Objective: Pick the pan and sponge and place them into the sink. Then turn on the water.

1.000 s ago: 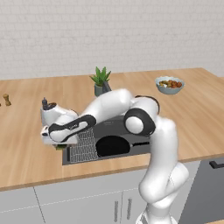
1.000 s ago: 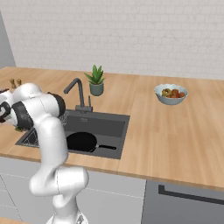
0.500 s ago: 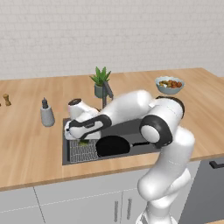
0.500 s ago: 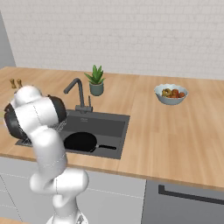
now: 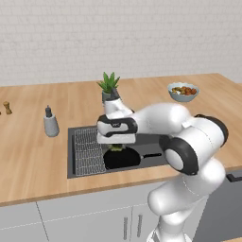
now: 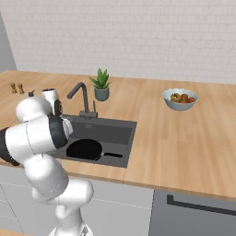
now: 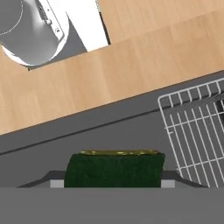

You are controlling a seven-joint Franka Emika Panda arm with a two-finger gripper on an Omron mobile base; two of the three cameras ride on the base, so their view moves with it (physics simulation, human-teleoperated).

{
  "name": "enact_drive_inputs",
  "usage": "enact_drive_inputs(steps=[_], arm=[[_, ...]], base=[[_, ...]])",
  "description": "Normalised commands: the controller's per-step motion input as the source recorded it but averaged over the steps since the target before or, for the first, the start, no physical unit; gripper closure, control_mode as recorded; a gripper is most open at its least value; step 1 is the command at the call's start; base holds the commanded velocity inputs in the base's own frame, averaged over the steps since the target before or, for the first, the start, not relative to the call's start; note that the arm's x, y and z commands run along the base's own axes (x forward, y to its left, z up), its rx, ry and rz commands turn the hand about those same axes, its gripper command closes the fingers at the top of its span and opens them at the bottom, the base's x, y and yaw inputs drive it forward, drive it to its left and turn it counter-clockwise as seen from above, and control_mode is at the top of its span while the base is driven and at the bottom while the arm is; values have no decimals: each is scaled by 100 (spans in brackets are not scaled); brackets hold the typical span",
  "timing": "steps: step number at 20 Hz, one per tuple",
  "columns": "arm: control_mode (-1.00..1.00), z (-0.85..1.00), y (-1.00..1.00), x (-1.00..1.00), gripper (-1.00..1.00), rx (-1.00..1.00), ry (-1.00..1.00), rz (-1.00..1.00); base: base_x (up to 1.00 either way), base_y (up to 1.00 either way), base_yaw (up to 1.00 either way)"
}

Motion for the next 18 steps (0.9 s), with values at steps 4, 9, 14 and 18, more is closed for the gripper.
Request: enact_drive_inputs(steps=[4, 9, 14, 18], arm=[[-100, 0, -100, -16, 100, 0, 19, -2], [-100, -3, -97, 2, 100, 0, 17, -1], [-100, -28, -75, 25, 100, 7, 4, 0], [-100, -39, -44, 35, 100, 10, 0, 1]], base=[[0, 0, 0], [0, 0, 0], [0, 0, 0], [0, 0, 0]])
